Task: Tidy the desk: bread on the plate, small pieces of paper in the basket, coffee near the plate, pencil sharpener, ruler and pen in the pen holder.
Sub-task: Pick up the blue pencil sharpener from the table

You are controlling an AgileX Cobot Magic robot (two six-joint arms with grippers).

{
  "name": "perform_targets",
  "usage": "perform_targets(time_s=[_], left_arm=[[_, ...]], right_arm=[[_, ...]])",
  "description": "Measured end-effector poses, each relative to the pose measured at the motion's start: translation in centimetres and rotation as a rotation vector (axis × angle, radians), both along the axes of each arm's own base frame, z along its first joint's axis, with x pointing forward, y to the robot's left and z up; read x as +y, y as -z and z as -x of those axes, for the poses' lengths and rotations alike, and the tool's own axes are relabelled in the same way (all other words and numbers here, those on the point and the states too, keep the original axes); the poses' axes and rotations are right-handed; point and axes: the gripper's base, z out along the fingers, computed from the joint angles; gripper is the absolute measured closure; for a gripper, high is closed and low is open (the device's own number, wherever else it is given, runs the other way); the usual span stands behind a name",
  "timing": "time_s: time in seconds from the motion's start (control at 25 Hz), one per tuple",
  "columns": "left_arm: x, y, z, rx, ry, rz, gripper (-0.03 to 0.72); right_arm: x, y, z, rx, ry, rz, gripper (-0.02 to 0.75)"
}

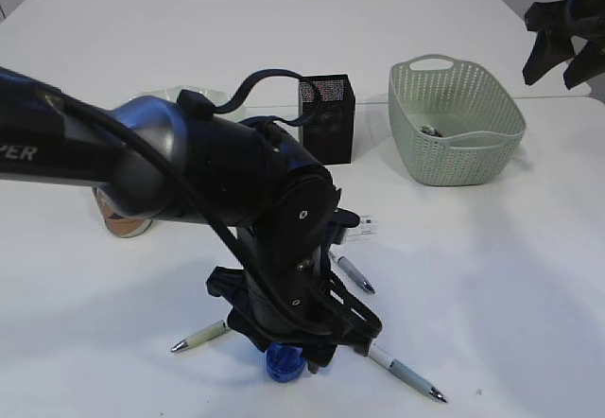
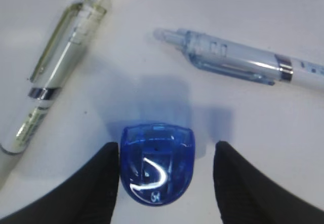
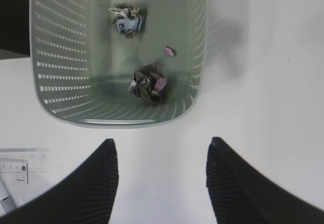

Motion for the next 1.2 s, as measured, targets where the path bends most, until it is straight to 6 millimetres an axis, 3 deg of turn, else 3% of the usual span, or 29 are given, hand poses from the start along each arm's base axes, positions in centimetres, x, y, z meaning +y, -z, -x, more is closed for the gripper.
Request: perform_targets(time_s=[1.2], left_arm=[[0.06, 0.91, -0.41, -0.032, 0.025, -0.030, 0.272]], right_arm=[[0.19, -0.04, -0.03, -0.004, -0.006, -0.020, 0.298]])
